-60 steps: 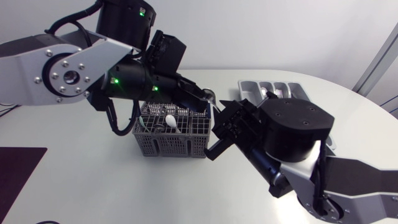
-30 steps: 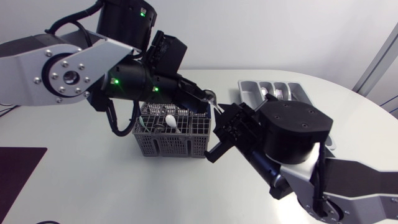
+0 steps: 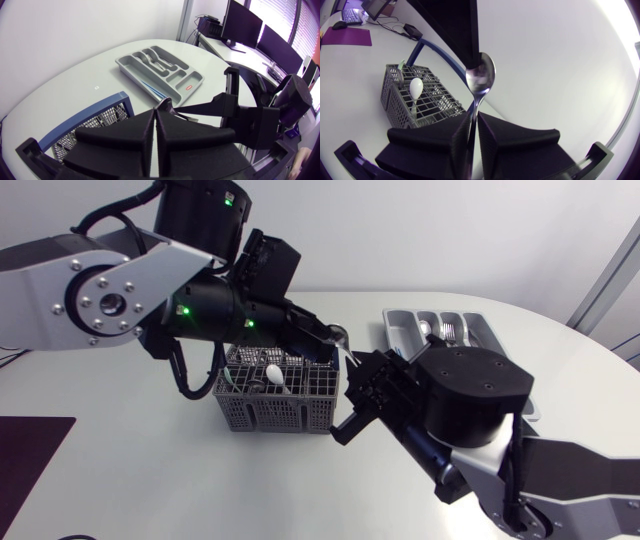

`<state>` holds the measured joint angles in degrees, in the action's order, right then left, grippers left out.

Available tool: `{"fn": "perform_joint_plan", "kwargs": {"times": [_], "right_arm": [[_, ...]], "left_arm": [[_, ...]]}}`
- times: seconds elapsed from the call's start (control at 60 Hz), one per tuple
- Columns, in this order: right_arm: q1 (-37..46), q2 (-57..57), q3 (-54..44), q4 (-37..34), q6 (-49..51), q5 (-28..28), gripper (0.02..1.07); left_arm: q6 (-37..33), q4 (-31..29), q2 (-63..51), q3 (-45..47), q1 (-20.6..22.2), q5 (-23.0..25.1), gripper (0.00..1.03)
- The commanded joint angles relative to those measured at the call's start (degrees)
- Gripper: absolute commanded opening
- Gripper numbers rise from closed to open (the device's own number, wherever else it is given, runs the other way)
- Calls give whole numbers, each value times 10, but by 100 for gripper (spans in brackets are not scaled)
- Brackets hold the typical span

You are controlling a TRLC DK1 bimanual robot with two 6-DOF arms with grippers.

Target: Unload the cutlery basket into the drawer organizer.

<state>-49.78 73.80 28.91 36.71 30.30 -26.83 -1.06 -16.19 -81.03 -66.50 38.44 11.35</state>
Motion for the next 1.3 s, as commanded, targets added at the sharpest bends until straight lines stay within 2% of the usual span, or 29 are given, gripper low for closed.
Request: {"fn": "perform_joint_plan", "kwargs": {"times": [0.0,0.25,0.283,0.367,0.417,0.483,0.767,0.85,0.933,1.1,1.25,1.283], "right_arm": [[0,-2,-16,11,9,-5,19],[-1,-16,-20,8,12,-5,22],[-1,-20,-22,8,12,-5,30],[-1,-28,-26,7,12,-9,65],[-1,-33,-29,6,12,-10,73],[0,-40,-32,6,12,-11,79],[0,-54,-38,4,10,-13,78],[-1,-59,-40,4,8,-13,63],[-3,-61,-41,4,6,-13,54],[-12,-57,-42,4,2,-13,52],[-14,-57,-41,4,2,-13,42],[-14,-57,-41,4,3,-13,37]], "left_arm": [[11,-6,15,1,5,3,4],[11,-6,15,1,2,3,4],[11,-6,15,1,2,3,4],[10,-5,15,3,1,3,4],[11,-5,15,4,1,3,4],[11,-6,15,5,1,3,4],[12,-7,16,3,2,3,4],[14,-7,16,4,1,3,4],[15,-7,14,3,1,3,4],[16,-4,4,1,0,3,4],[15,-2,0,1,0,3,4],[15,-2,-2,1,0,3,4]]}}
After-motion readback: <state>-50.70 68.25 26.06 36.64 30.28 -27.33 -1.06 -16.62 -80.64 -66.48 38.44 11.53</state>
